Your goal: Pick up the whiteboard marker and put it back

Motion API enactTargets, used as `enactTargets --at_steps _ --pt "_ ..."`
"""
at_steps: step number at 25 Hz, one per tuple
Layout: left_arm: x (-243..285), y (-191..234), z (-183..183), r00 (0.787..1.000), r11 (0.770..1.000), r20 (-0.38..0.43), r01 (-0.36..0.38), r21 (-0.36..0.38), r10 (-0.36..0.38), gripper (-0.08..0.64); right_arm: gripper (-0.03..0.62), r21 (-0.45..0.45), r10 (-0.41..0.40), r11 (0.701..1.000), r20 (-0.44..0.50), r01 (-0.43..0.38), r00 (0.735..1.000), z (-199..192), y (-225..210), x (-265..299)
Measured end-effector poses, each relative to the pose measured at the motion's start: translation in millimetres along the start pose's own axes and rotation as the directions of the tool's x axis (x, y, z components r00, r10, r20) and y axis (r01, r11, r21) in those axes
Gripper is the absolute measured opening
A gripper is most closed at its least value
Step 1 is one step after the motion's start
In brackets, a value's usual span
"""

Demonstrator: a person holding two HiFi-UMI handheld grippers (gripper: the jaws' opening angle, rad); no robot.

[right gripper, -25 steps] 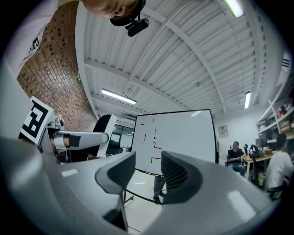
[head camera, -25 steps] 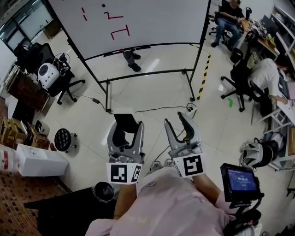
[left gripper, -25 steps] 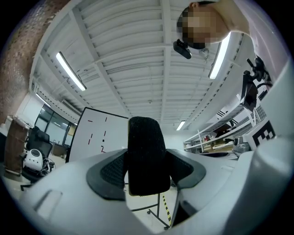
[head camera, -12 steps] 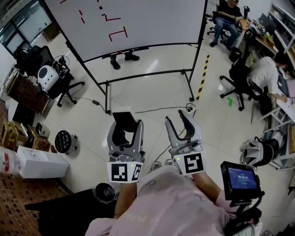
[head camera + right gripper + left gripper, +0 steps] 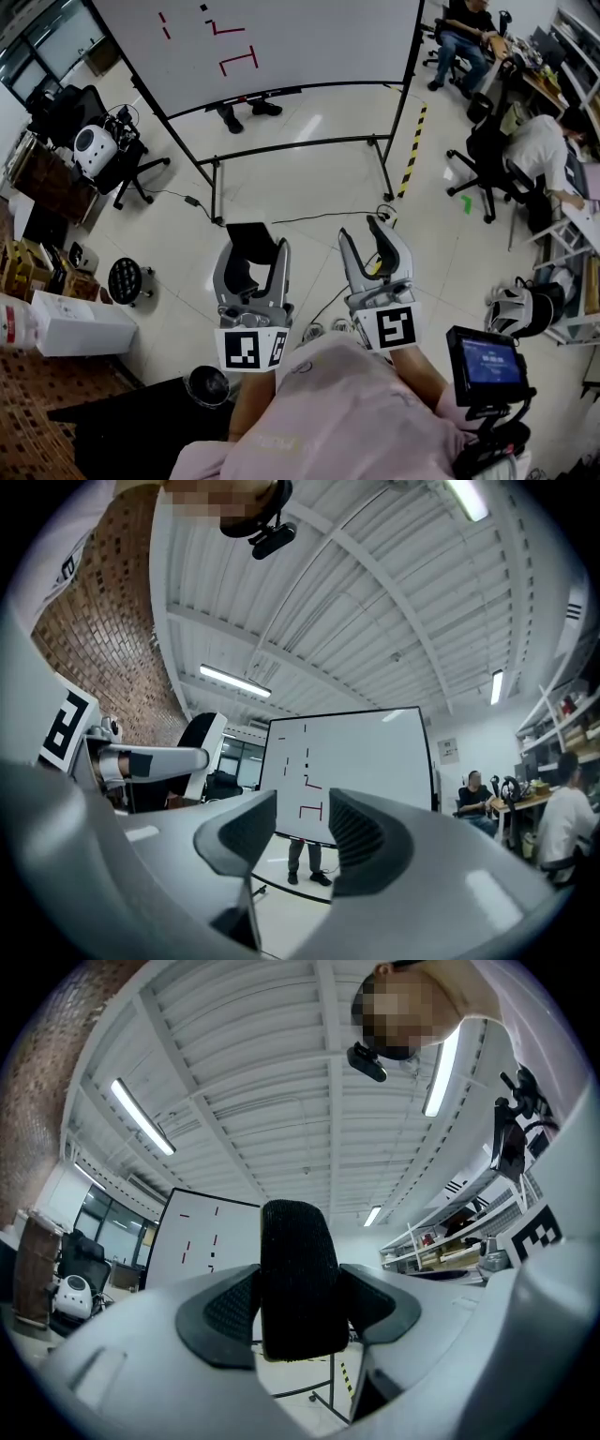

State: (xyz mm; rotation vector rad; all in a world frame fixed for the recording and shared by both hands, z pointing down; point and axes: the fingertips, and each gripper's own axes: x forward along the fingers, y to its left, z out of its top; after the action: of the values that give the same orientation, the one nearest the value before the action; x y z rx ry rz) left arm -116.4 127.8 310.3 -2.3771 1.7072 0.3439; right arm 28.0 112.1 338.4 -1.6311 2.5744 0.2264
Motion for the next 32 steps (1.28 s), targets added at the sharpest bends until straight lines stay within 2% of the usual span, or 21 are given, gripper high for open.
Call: enactTargets --at_steps 7,20,23,27,32 --pt "9.3 -9.5 -14.0 1.000 1.000 -0.018 -0.007 -0.016 0.007 0.268 0.169 0.005 0.008 1.000 -0.012 -0.008 1.000 -10.2 -13.1 2.4" --pt "61.5 -39.2 -42.1 0.999 0.999 -0.022 -0.027 -0.017 0.027 0.268 0.169 0.014 0.015 1.000 -0.016 -0.015 1.000 -31.1 -78.1 22.6" --pt "85.0 -28.2 -44.1 0.999 0.999 -0.026 -0.044 -0.015 0.043 0.268 0.169 0.039 0.017 0.999 -0.007 -0.016 1.000 -33.8 -91.4 44.9" --pt "125.7 6.7 -58.1 0.996 0.996 -0.044 -0.082 -0.021 0.081 0.268 0.169 0.050 0.030 0.998 -0.013 -0.030 0.999 -45.7 -97.9 82.0" --pt "217.9 53.9 -82.2 0.997 0.997 -0.037 -0.076 -0.023 0.075 0.268 0.169 0.025 0.029 0.999 -0.008 -0.029 1.000 -67.4 -119.7 158.9"
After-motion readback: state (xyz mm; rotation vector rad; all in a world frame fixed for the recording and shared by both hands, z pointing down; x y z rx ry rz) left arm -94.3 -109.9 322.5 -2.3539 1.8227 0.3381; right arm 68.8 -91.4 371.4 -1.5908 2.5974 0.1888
